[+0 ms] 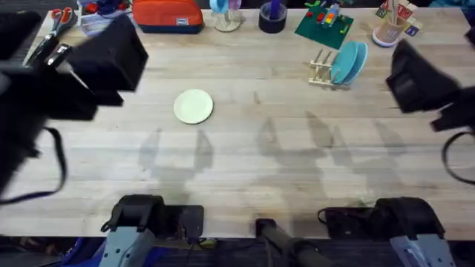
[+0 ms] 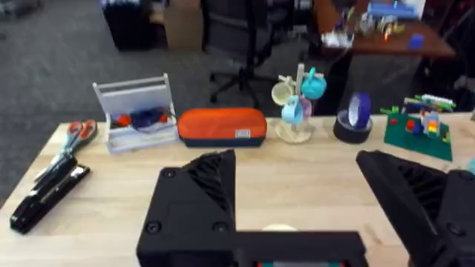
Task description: Pick up the plates from the table one by one and place each into a slot on the dish rack.
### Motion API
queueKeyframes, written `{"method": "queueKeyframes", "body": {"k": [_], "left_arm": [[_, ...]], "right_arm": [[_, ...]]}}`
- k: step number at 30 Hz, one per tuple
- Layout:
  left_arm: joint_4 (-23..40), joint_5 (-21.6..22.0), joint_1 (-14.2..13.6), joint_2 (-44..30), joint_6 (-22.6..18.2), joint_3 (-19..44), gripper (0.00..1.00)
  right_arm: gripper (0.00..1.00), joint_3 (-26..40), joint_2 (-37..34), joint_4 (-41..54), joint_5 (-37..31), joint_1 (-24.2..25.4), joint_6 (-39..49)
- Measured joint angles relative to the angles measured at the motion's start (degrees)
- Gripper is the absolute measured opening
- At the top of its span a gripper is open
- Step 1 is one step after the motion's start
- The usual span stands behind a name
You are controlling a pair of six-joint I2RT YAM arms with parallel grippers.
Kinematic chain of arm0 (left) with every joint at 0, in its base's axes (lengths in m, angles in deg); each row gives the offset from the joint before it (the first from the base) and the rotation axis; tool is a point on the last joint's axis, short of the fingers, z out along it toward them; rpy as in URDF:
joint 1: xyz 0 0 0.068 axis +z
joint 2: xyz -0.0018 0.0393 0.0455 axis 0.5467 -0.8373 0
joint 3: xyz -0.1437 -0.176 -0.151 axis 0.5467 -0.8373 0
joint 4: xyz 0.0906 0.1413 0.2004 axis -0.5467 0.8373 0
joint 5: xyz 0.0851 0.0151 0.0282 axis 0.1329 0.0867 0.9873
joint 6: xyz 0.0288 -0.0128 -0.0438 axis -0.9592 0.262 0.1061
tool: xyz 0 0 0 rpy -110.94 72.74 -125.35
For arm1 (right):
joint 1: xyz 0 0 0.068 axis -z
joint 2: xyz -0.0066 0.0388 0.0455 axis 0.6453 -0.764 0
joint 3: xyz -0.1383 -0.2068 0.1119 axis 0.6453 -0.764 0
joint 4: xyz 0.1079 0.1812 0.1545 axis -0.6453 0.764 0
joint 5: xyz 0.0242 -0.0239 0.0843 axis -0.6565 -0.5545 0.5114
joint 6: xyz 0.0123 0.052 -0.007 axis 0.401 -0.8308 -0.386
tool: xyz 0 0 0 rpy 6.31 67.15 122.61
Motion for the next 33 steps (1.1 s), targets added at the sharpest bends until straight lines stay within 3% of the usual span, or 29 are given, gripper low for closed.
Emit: {"method": "queueKeyframes", "body": {"k": [17,25,33], "left_arm": [[31.0,-0.3,0.0,-30.1,0.0,37.8,0.992],[42.8,-0.3,0.0,-40.3,0.0,49.8,0.992],[53.7,-0.3,0.0,-48.3,0.0,57.5,0.993]], "right_arm": [[0.992,36.7,-29.3,26.9,0.4,0.0,0.0],[0.992,52.5,-41.6,41.8,0.4,0.0,0.0],[0.992,64.4,-52.2,53.3,0.6,0.0,0.0]]}}
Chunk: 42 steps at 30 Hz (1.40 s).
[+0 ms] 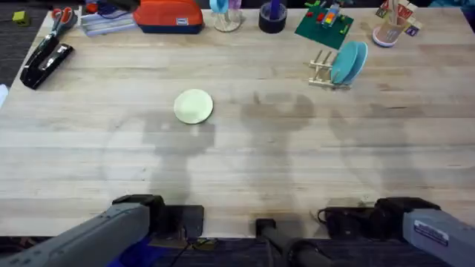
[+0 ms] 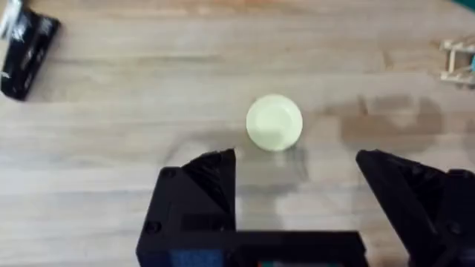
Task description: Pick up the plates from the table one by one and place each into a slot on the dish rack.
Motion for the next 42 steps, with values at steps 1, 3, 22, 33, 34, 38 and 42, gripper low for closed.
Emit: {"method": "queueKeyframes", "body": {"k": [1,3,22,33,34,38,42], "left_arm": [[1.0,0.0,0.0,-0.7,0.0,0.6,0.993],[3.0,0.0,0.0,-2.0,0.0,1.5,0.993],[5.5,0.0,0.0,-3.4,0.0,1.9,0.993],[5.9,0.0,0.0,-3.4,0.0,2.1,0.993],[5.9,0.0,0.0,-3.4,0.0,2.1,0.987],[5.9,0.0,0.0,-3.4,0.2,2.1,0.423],[5.9,0.0,0.0,-3.4,0.0,2.1,0.048]], "right_arm": [[0.992,1.0,-0.9,1.1,0.0,0.0,0.0],[0.991,2.4,-2.3,2.9,0.0,0.0,0.0],[0.995,3.3,-3.9,9.7,0.0,0.0,0.0],[0.993,3.4,-3.9,9.8,0.0,0.0,0.0],[0.993,3.4,-3.9,9.8,0.0,0.0,0.0],[0.993,3.4,-3.9,9.8,0.0,0.0,0.0],[0.993,3.4,-3.9,10.0,0.0,0.0,0.0]]}}
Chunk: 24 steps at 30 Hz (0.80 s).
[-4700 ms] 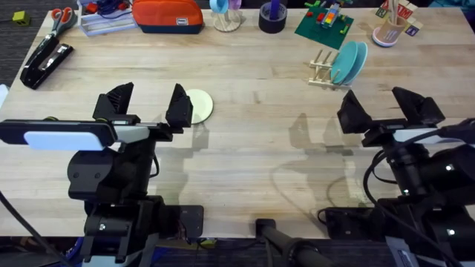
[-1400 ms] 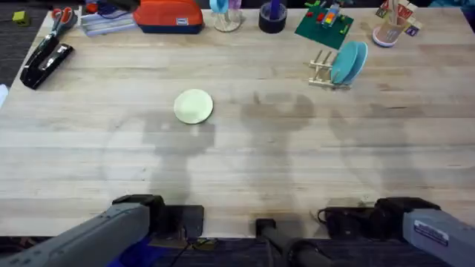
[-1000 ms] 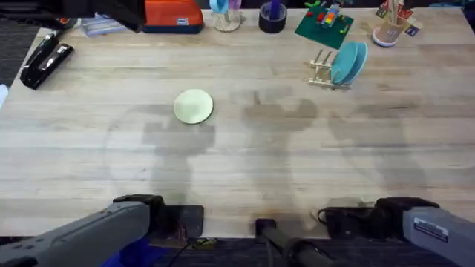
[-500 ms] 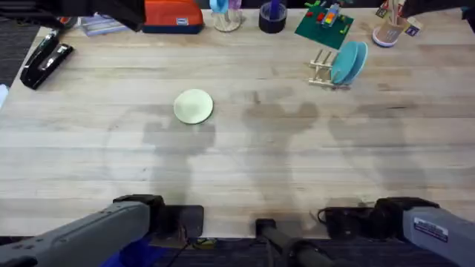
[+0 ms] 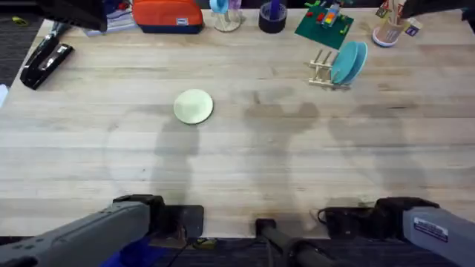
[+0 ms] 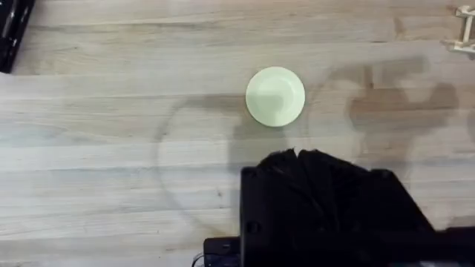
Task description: Pick up the plates from the table one by one and place each into a slot on the dish rack.
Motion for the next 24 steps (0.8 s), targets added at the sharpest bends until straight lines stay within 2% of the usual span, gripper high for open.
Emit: {"method": "queueKeyframes", "body": {"k": [8,18,24], "left_arm": [[0.0,-0.4,0.0,0.0,0.0,0.0,0.04],[0.0,-7.7,0.0,0.0,-0.1,-0.2,0.042],[0.0,-11.3,0.0,0.0,-1.4,-6.0,0.042]], "right_arm": [[0.994,0.0,0.0,0.0,0.0,0.0,0.0],[0.994,0.0,0.0,0.0,0.0,0.0,0.0],[0.995,0.0,0.0,0.0,0.0,0.0,0.0]]}}
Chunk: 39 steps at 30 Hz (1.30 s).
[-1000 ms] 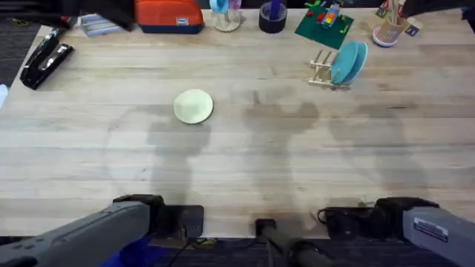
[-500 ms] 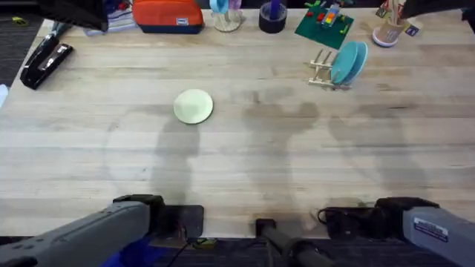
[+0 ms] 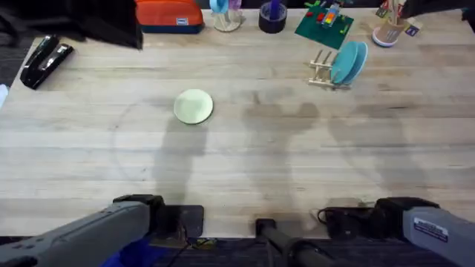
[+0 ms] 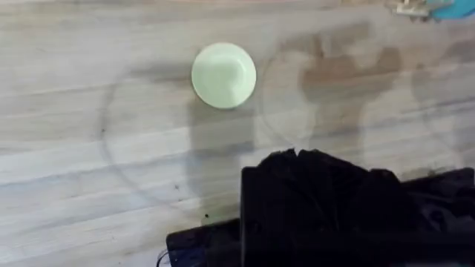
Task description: Pick up the plates from the table one by one and place each into a slot on the dish rack.
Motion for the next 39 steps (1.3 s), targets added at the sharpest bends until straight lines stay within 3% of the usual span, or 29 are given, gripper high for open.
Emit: {"method": "queueKeyframes", "body": {"k": [10,26,39], "left_arm": [[-4.2,-5.0,1.1,0.0,-3.3,-12.3,0.042],[-15.1,-23.3,16.1,0.0,-14.2,-34.0,0.043],[-20.0,-29.7,20.2,-1.0,-16.0,-41.4,0.04]], "right_arm": [[0.993,0.0,0.0,0.0,0.0,0.0,0.0],[0.994,0.2,0.0,0.0,0.0,0.0,0.0],[0.994,0.2,0.0,0.0,0.0,0.0,0.0]]}}
